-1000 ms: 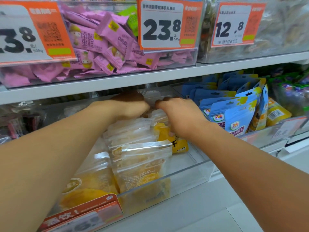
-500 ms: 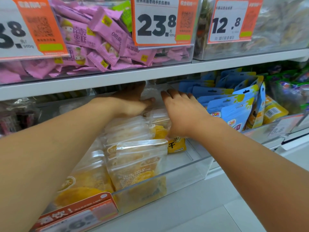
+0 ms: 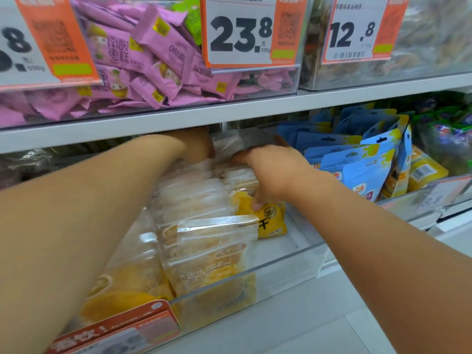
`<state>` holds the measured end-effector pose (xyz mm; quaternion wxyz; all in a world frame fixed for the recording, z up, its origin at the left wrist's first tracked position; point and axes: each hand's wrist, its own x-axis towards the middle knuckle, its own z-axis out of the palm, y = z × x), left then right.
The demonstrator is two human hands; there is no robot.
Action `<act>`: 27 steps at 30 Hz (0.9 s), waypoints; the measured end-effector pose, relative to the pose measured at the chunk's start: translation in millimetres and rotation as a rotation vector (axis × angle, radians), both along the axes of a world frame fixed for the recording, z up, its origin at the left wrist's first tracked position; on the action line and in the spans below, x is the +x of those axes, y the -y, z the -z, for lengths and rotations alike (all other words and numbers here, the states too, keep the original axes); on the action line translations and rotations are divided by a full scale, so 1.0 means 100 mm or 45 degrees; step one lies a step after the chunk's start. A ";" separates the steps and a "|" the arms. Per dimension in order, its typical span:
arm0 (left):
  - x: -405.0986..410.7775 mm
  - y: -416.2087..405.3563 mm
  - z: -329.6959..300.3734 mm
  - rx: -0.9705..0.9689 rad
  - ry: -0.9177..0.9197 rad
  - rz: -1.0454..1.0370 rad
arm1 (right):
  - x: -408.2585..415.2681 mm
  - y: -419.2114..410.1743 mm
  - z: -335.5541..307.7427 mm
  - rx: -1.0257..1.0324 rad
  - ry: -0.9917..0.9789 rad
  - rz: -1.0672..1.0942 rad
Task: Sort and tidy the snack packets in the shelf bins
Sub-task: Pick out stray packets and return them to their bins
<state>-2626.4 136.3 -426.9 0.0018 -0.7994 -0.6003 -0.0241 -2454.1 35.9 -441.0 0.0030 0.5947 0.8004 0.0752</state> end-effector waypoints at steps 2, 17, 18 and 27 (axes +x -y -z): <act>-0.08 0.09 0.01 -0.039 0.091 0.084 | 0.05 0.02 0.01 0.099 0.038 0.053; -0.56 2.03 -0.20 0.244 0.403 0.384 | 0.08 1.14 -0.37 0.178 -0.392 -0.004; -0.70 2.25 -0.23 0.247 0.441 0.371 | -0.07 1.27 -0.40 0.199 -0.423 -0.048; -2.33 3.21 -0.07 0.514 0.601 -0.081 | -2.09 1.72 -0.20 -0.010 -1.016 -0.708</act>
